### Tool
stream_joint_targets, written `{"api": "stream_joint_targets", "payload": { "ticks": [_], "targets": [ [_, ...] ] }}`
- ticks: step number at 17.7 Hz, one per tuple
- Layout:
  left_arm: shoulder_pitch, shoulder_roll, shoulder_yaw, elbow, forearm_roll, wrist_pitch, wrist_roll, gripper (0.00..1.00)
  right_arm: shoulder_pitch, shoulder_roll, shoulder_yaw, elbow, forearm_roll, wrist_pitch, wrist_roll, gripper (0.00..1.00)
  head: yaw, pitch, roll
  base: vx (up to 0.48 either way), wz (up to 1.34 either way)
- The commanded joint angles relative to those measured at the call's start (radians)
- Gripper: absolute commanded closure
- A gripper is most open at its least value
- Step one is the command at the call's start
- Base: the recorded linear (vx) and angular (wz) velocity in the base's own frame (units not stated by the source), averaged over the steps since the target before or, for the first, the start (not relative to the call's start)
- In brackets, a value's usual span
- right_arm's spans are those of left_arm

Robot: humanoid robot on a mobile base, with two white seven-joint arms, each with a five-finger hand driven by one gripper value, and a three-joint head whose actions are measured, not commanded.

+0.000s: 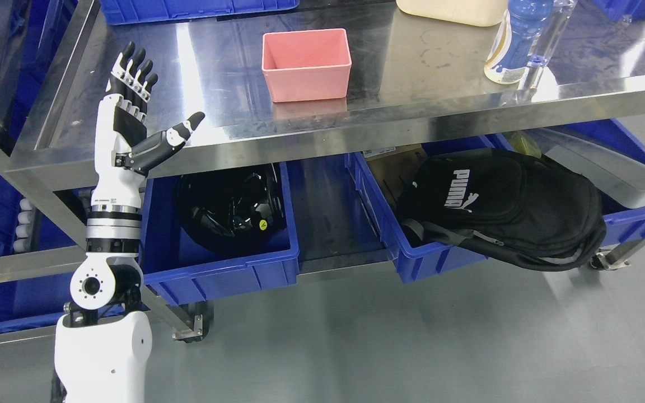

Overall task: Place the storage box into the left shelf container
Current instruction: 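Raise the left hand and reach toward the pink box on the table, then grasp the pink box's near edge with the left hand and tilt it up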

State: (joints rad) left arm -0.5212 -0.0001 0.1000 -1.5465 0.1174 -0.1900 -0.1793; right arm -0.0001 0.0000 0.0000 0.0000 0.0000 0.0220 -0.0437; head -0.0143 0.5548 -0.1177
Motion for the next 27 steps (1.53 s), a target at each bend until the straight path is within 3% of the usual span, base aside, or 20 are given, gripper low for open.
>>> {"api": "stream_joint_targets", "payload": {
  "ticks": [1, 3, 5, 6, 8, 10, 12, 16, 18, 20, 27],
  "targets": [
    [-0.014, 0.018, -0.010, 0.034, -0.002, 0.000, -0.002, 0.00, 0.009, -0.017, -0.005, -0.017, 0.002, 0.000, 0.001, 0.00, 0.0000, 0.000, 0.000, 0.000, 0.00],
    [-0.020, 0.018, -0.005, 0.034, -0.005, 0.029, -0.026, 0.00, 0.009, -0.017, -0.005, -0.017, 0.002, 0.000, 0.001, 0.00, 0.0000, 0.000, 0.000, 0.000, 0.00],
    [-0.074, 0.018, 0.041, 0.034, -0.007, 0.162, -0.090, 0.00, 0.009, -0.017, -0.005, -0.017, 0.002, 0.000, 0.001, 0.00, 0.0000, 0.000, 0.000, 0.000, 0.00],
    [-0.126, 0.018, 0.068, 0.039, -0.011, 0.214, -0.154, 0.00, 0.009, -0.017, -0.005, -0.017, 0.002, 0.000, 0.001, 0.00, 0.0000, 0.000, 0.000, 0.000, 0.00],
    [-0.257, 0.018, 0.075, 0.116, -0.127, 0.218, -0.318, 0.00, 0.009, -0.017, -0.005, -0.017, 0.002, 0.000, 0.001, 0.00, 0.0000, 0.000, 0.000, 0.000, 0.00],
    [-0.399, 0.077, 0.063, 0.204, -0.209, 0.222, -0.547, 0.00, 0.009, -0.017, -0.005, -0.017, 0.002, 0.000, 0.001, 0.00, 0.0000, 0.000, 0.000, 0.000, 0.00],
    [-0.512, 0.106, 0.026, 0.284, -0.251, 0.222, -0.681, 0.00, 0.009, -0.017, -0.005, -0.017, 0.002, 0.000, 0.001, 0.00, 0.0000, 0.000, 0.000, 0.000, 0.00],
    [-0.670, 0.205, -0.228, 0.422, -0.363, 0.173, -0.746, 0.00, 0.009, -0.017, -0.005, -0.017, 0.002, 0.000, 0.001, 0.00, 0.0000, 0.000, 0.000, 0.000, 0.00],
    [-0.749, 0.203, -0.347, 0.543, -0.422, 0.167, -0.778, 0.00, 0.009, -0.017, -0.005, -0.017, 0.002, 0.000, 0.001, 0.00, 0.0000, 0.000, 0.000, 0.000, 0.00],
    [-0.773, 0.178, -0.385, 0.626, -0.488, 0.164, -0.786, 0.01, 0.009, -0.017, -0.005, -0.017, 0.002, 0.000, 0.001, 0.00, 0.0000, 0.000, 0.000, 0.000, 0.00],
    [-0.757, 0.088, -0.379, 0.718, -0.591, 0.164, -0.784, 0.02, 0.009, -0.017, -0.005, -0.017, 0.002, 0.000, 0.001, 0.00, 0.0000, 0.000, 0.000, 0.000, 0.00]
  ]
}}
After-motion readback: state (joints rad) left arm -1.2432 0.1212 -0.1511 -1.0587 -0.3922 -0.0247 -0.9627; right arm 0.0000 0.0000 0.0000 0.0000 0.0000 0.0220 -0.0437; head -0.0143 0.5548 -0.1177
